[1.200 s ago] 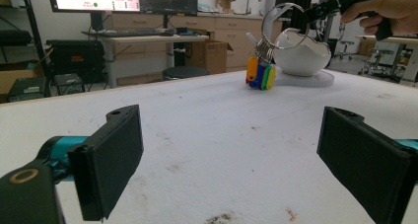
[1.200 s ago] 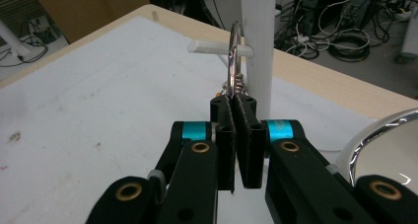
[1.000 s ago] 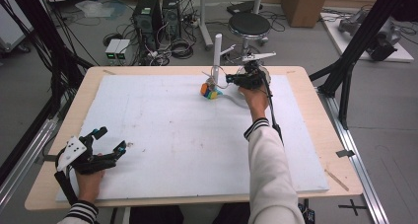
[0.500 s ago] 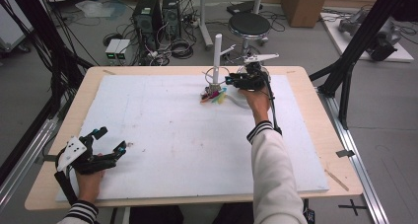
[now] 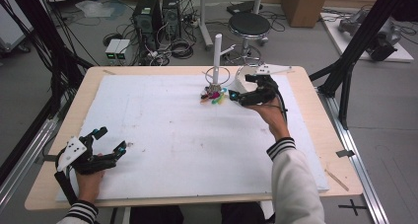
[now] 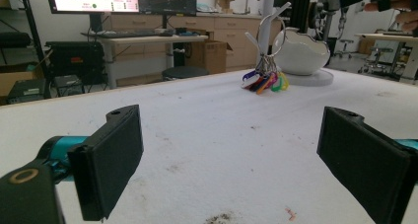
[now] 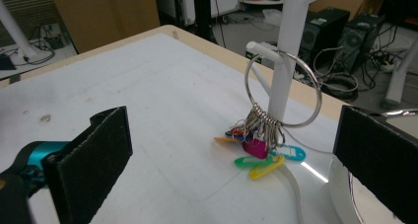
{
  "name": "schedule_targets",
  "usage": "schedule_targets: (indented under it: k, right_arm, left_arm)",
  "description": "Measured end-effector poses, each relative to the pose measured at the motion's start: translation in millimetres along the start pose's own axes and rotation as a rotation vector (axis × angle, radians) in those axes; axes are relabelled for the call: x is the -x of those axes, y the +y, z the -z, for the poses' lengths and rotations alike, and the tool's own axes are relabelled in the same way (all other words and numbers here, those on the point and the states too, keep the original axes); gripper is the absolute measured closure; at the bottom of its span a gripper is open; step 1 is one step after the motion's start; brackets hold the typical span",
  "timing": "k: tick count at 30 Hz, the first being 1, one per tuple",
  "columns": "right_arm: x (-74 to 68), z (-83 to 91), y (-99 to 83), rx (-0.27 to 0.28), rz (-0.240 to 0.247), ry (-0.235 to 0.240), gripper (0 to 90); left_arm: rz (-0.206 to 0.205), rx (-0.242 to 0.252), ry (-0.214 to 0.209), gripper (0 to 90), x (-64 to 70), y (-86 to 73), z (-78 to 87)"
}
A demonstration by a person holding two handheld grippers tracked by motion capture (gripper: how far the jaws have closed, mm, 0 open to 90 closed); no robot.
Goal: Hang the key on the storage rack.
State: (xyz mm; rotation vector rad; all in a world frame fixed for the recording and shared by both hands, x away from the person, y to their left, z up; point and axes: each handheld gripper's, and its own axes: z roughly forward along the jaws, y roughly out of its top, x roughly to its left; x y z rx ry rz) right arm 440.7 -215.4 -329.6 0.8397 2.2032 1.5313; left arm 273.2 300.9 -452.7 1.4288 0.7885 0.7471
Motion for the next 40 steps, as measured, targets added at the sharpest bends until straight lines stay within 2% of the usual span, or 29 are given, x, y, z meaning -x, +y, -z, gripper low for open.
schedule_targets:
  k: [1,2,3,4,5,6,7,9,10,11,14,15,17,19,20,21,25,29,32,35,40]
  right_arm:
    - [-1.5,9.3,-8.4,0.015,0.006,-0.003,0.9]
    - [-1.5,9.3,-8.4,0.015,0.006,-0.003,0.9]
    - [-1.9,19.8,-19.7,0.049,0.018,-0.006,0.9]
    - [-1.9,19.8,-19.7,0.049,0.018,-0.006,0.9]
    - [-3.0,31.8,-33.9,0.079,0.009,-0.006,0.9]
    - [-3.0,31.8,-33.9,0.079,0.009,-0.006,0.9]
    - [-3.0,39.0,-44.8,0.105,0.004,-0.003,0.9]
    - [-4.1,42.6,-50.6,0.109,0.001,-0.008,0.9]
    - [-4.8,45.7,-56.7,0.136,0.012,-0.009,0.9]
    - [-6.8,51.3,-69.6,0.142,0.019,-0.006,0.9]
    - [-8.2,54.6,-79.5,0.155,0.025,-0.007,0.9]
    - [-9.6,58.9,-90.9,0.170,0.021,-0.012,0.9]
    - [-10.2,60.8,-96.7,0.176,0.018,-0.010,0.9]
    - [-11.5,66.0,-116.1,0.179,0.010,-0.013,0.9]
    - [-11.5,66.0,-116.1,0.179,0.010,-0.013,0.9]
    - [-12.3,68.8,-126.6,0.181,0.007,-0.024,0.9]
    - [-14.1,72.9,-137.4,0.192,-0.012,-0.029,0.9]
    - [-18.9,76.0,-150.6,0.237,-0.009,-0.029,0.9]
    - [-21.1,77.8,-160.8,0.242,-0.019,-0.030,0.9]
    - [-21.7,83.7,-164.9,0.309,-0.025,-0.039,0.9]
    - [-21.9,83.0,-165.0,0.308,-0.031,-0.062,0.9]
  left_arm:
    - [0.001,0.000,-0.001,10.7,-0.1,0.0,0.0]
    - [0.004,0.002,-0.001,10.7,0.1,0.0,-0.1]
    - [0.004,0.002,-0.001,10.7,0.1,0.0,-0.2]
    - [-0.001,-0.001,0.000,10.7,-0.2,0.0,0.0]
    - [-0.002,-0.002,0.001,10.7,-0.1,0.1,0.0]
    - [0.000,-0.001,0.000,10.7,0.3,0.0,0.0]
    - [-0.002,-0.002,0.001,10.7,0.3,0.0,0.1]
    - [0.000,0.002,-0.001,10.7,0.8,-0.1,-0.2]
    - [-0.002,0.000,0.000,10.7,0.6,0.0,0.0]
    - [-0.002,0.002,0.000,10.7,0.6,-0.1,0.0]
    - [-0.001,0.003,0.000,10.7,0.9,-0.1,-0.1]
    - [-0.001,0.004,0.002,10.7,1.1,-0.2,-0.1]
    - [-0.001,0.004,0.001,10.7,1.1,-0.2,-0.1]
    - [-0.005,0.003,0.001,10.7,1.0,-0.1,0.1]
    - [-0.005,0.004,0.001,10.7,1.1,-0.1,0.2]
    - [-0.004,0.004,0.000,10.7,1.1,-0.2,0.2]
    - [-0.005,0.004,0.000,10.7,1.0,-0.2,0.3]
    - [-0.006,0.003,0.001,10.7,1.0,-0.1,0.3]
    - [-0.005,0.004,0.001,10.7,1.1,-0.2,0.3]
    - [-0.006,0.004,0.002,10.7,1.1,-0.1,0.2]
    - [-0.006,0.003,0.004,10.7,1.3,-0.1,0.0]
